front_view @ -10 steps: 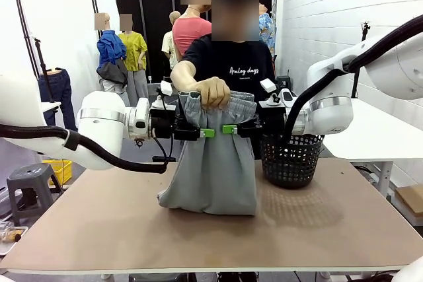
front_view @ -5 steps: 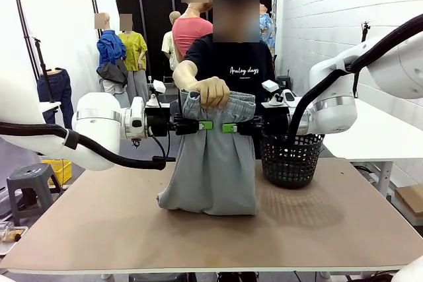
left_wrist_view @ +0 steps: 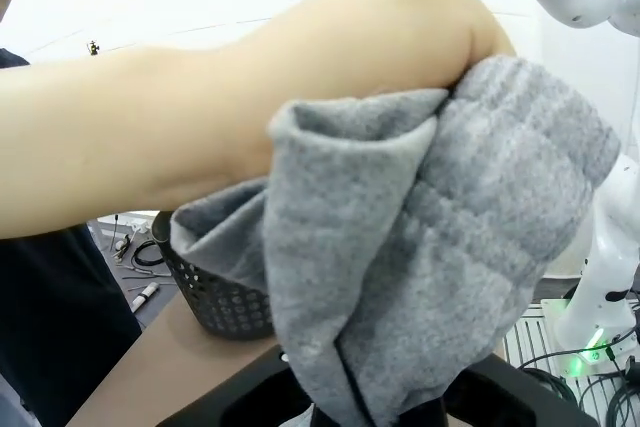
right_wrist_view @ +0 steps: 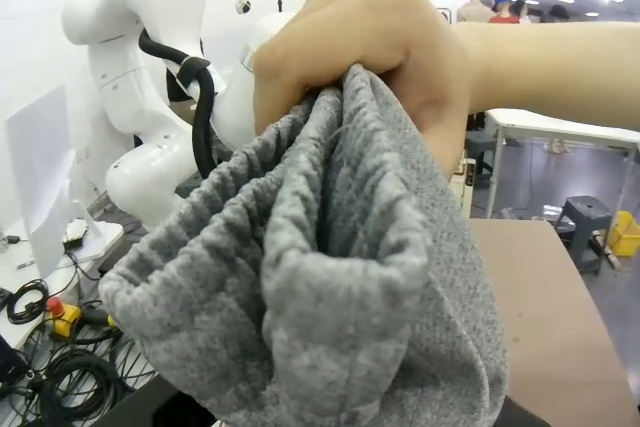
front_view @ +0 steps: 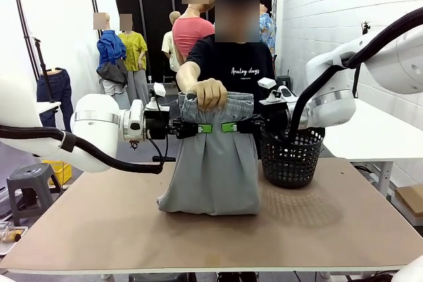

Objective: Fold the training pants.
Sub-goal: Release the ends of the Training pants and then grab the overlapped ends, then fold the Training pants in half.

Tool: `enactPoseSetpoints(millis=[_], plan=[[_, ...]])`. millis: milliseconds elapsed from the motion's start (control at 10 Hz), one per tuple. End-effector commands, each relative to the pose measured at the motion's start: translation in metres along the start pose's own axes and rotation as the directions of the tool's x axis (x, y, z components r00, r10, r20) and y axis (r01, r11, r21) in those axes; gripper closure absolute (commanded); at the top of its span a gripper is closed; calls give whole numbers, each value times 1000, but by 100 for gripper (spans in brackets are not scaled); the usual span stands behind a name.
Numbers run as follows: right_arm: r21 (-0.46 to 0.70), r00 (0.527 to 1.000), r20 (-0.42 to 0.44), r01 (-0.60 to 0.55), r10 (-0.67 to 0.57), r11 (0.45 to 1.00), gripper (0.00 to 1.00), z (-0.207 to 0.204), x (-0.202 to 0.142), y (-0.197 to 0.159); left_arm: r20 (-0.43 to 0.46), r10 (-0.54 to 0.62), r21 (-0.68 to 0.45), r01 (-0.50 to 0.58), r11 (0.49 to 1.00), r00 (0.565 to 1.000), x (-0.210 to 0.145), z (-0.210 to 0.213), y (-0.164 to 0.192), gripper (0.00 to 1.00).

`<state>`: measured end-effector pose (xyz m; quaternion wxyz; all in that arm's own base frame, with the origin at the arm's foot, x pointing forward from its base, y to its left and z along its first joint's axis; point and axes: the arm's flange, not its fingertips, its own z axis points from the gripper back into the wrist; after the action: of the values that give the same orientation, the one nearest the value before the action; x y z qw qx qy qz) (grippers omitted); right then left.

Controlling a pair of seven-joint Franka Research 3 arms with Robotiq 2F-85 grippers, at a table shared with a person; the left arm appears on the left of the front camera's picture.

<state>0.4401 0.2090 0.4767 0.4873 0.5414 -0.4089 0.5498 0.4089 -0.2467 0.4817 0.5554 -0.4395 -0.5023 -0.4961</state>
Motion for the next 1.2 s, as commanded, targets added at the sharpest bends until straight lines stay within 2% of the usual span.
enactPoseSetpoints(millis=[0,100,200,300,1100], plan=[[22,1000,-13,8,-7,1000,100,7,9,-5,26,-27,4,27,1000,999,-2,5,-3,100],[9,999,-38,-4,4,1000,100,6,8,-4,47,-37,26,35,999,998,-2,10,-4,100],[6,996,-91,-18,18,1000,100,3,8,-9,105,9,-39,-5,999,994,-4,14,-4,100],[-2,1000,-10,-6,6,1000,100,3,2,-2,5,-8,4,8,1000,1000,0,1,0,100],[-2,1000,-10,-6,6,1000,100,3,2,-2,5,-8,4,8,1000,1000,0,1,0,100]])
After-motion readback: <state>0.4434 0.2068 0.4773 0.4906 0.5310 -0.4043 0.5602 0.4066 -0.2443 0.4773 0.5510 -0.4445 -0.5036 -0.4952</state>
